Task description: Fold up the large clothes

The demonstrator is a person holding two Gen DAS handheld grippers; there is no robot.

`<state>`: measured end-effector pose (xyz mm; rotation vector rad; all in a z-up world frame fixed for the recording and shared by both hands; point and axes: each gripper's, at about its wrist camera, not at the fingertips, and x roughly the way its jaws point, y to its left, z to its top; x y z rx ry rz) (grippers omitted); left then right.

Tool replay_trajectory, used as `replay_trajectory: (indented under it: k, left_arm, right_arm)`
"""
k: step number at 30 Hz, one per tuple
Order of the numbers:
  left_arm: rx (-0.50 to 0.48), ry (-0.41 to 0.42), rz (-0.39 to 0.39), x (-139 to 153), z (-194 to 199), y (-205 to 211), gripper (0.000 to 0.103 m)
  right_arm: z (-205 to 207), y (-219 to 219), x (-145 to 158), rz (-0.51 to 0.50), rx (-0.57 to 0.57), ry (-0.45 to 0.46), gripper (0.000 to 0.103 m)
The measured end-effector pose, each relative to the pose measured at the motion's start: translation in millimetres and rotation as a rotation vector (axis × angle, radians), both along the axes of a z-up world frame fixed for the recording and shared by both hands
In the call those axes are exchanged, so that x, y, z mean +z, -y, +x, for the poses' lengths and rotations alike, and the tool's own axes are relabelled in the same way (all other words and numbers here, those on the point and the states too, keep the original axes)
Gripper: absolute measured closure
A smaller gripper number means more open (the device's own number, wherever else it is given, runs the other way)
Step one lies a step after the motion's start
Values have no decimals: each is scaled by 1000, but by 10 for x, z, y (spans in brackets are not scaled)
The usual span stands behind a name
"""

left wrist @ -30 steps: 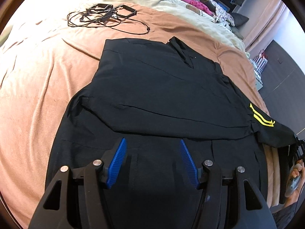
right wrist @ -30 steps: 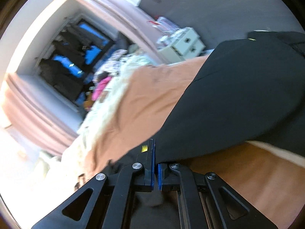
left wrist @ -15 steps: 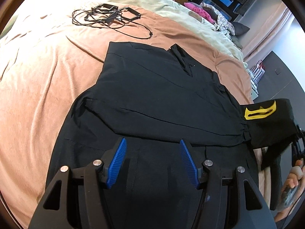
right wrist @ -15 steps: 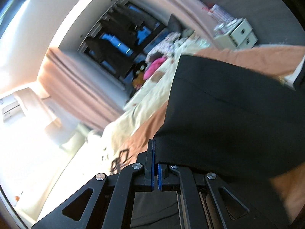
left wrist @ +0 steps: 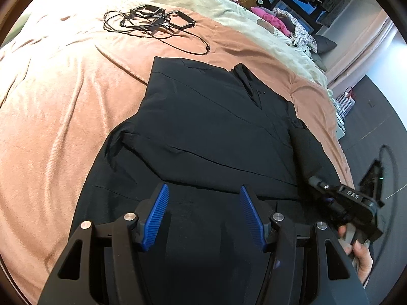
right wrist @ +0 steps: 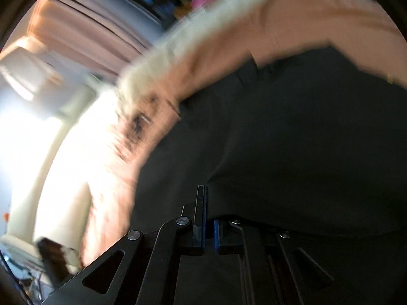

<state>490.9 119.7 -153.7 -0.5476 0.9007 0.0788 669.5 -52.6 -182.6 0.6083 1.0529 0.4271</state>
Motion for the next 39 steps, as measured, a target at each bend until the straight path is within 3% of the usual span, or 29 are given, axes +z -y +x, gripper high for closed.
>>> replay_trajectory:
  k: [3, 4, 6, 10, 11, 13, 17, 20, 21, 22, 23, 25, 32, 39]
  left_arm:
    - [-1, -8, 10, -4, 21, 20, 44]
    - [1, -12, 10, -7, 30, 21, 44]
    - [10, -17, 10, -13, 43, 28, 44]
    - [11, -15, 19, 1, 73, 58, 43]
    - [9, -13, 19, 5, 80, 69, 41]
    - [9, -5, 22, 17, 79, 86, 27]
    - [12, 6, 36, 40, 80, 90, 27]
    - [24, 7, 36, 41, 78, 53, 27]
    - [32, 6, 35, 40, 79, 28, 27]
    - [36, 6, 34, 41, 71, 12, 27]
    - [41, 7, 33, 45, 67, -10, 27]
    - [56, 11, 29, 54, 46, -60, 27]
    - [112, 41, 10, 143, -63, -284, 27]
    - [191, 61, -24, 174, -212, -639, 27]
  right_arm:
    - [-97, 106, -129, 77, -13, -72, 46]
    - [-198, 191, -100, 91, -30, -61, 37]
    - [-351, 360, -25, 86, -61, -41, 34]
    - [-644, 927, -45, 100, -231, -90, 34]
    - [-693, 997, -70, 105, -261, -105, 34]
    - [-775, 1226, -153, 107, -338, -141, 34]
    - [-863, 1543, -283, 121, -458, -171, 34]
    - [-860, 1713, -384, 145, -523, -144, 39]
    - [-866, 1736, -411, 132, -542, -132, 55]
    - [-867, 1773, -439, 112, -562, -120, 82]
    - [-884, 1795, -448, 115, -567, -108, 91]
    - [-914, 1793, -373, 138, -561, -57, 96]
    - [-899, 1323, 401, 143, -396, 246, 99]
    - [-884, 560, 719, 116, -201, 342, 99]
